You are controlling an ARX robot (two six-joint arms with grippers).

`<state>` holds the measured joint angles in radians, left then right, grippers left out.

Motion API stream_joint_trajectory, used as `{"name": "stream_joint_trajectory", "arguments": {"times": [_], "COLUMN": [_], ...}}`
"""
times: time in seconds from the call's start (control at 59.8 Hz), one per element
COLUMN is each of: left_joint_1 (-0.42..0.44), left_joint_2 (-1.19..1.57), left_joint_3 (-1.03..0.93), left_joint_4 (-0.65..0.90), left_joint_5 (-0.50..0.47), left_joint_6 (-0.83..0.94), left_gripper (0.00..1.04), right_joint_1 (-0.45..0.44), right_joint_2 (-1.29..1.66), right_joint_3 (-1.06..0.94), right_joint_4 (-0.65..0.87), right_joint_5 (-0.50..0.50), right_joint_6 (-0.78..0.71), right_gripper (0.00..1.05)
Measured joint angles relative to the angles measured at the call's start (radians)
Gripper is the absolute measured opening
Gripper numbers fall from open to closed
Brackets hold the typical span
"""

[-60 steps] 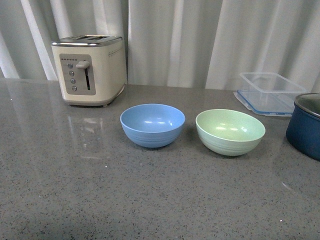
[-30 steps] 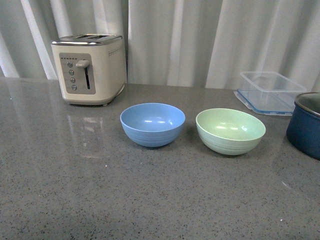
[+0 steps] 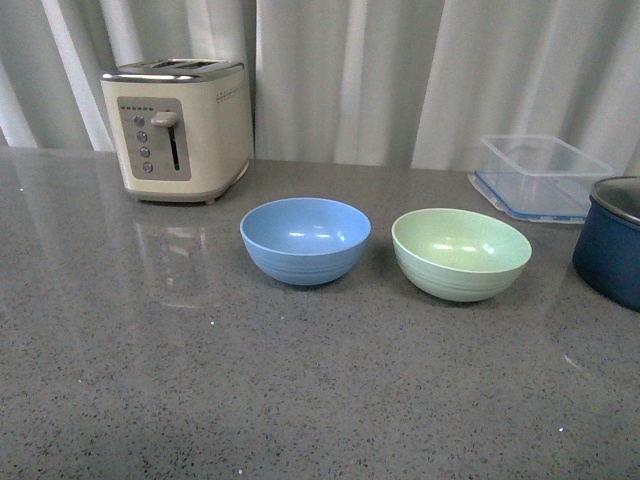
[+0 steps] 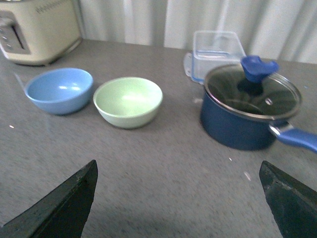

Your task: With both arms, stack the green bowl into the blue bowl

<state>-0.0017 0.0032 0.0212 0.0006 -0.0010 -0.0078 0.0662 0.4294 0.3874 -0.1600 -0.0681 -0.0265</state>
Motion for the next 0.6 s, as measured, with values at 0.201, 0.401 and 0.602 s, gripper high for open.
{"name": "stream_joint_trajectory", "arguments": {"times": [0.201,0.401,0.602], "left_joint_1": [0.0,0.0,0.0], "left_joint_2": [0.0,0.0,0.0], "left_joint_3": [0.0,0.0,0.0], "left_joint_4": [0.0,0.0,0.0], "left_joint_5": [0.0,0.0,0.0], "left_joint_6": [0.003,0.003,0.003], "left_gripper": [0.98,0.98,0.98], "right_joint_1": [0.02,0.064,0.097], "right_joint_2": [0.442,0.846,1.155], "right_joint_3": [0.297,0.536,0.7], "right_joint_4": [-0.053,-0.041,-0.039], "right_joint_5": [-0.154,-0.103,0.024], "right_joint_6": [0.229,0.442,0.528], "right_gripper": [0.95,0.95,0.95]}}
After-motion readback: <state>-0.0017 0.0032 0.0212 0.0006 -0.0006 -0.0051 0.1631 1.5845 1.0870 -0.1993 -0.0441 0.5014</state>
